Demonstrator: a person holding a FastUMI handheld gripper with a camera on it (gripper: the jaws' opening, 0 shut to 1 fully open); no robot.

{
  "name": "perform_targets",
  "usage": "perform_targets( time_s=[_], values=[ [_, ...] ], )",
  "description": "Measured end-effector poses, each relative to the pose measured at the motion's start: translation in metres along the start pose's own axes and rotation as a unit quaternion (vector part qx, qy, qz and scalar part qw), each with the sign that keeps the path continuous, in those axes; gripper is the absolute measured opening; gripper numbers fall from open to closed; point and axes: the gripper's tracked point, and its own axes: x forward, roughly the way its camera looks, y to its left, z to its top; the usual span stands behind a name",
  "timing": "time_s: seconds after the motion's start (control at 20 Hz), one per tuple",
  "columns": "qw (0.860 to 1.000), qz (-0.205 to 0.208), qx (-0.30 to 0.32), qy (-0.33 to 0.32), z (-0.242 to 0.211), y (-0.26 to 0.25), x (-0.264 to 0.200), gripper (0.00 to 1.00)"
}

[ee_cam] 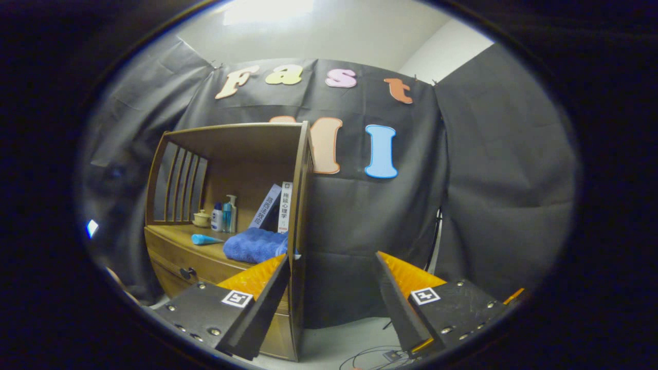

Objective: Pull open the drawer, take out the items inside it, and place them on the countertop above the cabinet.

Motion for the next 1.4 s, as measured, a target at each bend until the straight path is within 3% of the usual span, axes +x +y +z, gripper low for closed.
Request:
perform_targets(
  time_s=[0.7, 1.4],
  values=[
    [0.999, 0.011, 0.034, -0.005, 0.025, -0.002, -0.026, 0.96],
    [0.999, 0.034, 0.039, 0.007, 0.018, 0.021, -0.027, 0.96]
  ],
)
